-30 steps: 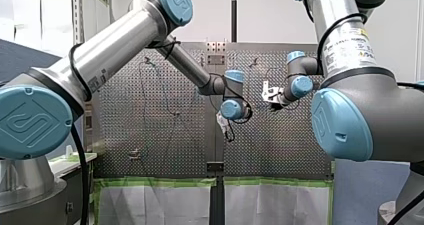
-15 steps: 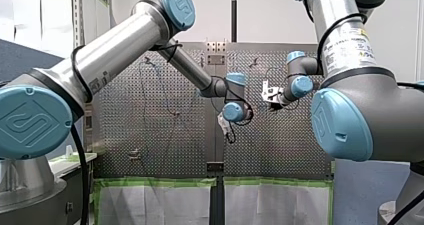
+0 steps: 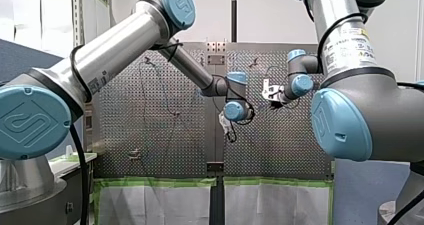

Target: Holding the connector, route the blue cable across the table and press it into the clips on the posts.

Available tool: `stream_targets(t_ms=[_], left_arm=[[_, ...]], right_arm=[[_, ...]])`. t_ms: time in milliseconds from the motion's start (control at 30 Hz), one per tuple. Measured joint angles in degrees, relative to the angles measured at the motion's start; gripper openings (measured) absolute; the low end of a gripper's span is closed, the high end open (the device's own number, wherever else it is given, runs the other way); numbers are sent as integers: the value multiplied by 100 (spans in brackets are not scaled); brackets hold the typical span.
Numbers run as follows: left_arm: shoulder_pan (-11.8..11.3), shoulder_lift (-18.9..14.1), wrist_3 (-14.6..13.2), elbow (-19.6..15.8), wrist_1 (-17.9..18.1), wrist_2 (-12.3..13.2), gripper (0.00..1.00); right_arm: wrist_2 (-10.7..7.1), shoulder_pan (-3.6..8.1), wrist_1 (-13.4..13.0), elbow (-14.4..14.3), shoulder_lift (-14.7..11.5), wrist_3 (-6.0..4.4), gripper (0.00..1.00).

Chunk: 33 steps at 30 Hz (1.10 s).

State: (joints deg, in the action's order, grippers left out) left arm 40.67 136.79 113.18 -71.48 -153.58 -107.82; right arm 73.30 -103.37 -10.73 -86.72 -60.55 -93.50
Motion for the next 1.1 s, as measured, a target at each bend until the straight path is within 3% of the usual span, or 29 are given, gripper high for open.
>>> stream_targets(t_ms=[133,467,567,733,967,1100], left_arm=[[6,-106,-17,4,-119,-5,0],[56,-555,-145,5,-406,-22,0],[68,-681,-191,5,-490,-95,0],[87,-845,-285,5,-586,-230,0],[75,-1073,-313,5,-634,-266,0],[53,-1169,-314,5,-639,-268,0]], right_arm=[[-27,23,133,73,-120,-70,0],[-554,21,108,107,-669,-659,0],[-624,32,108,110,-723,-779,0],[-635,51,142,109,-836,-906,0],[-541,67,190,120,-1263,-1318,0],[-509,76,284,148,-1497,-1408,0]])
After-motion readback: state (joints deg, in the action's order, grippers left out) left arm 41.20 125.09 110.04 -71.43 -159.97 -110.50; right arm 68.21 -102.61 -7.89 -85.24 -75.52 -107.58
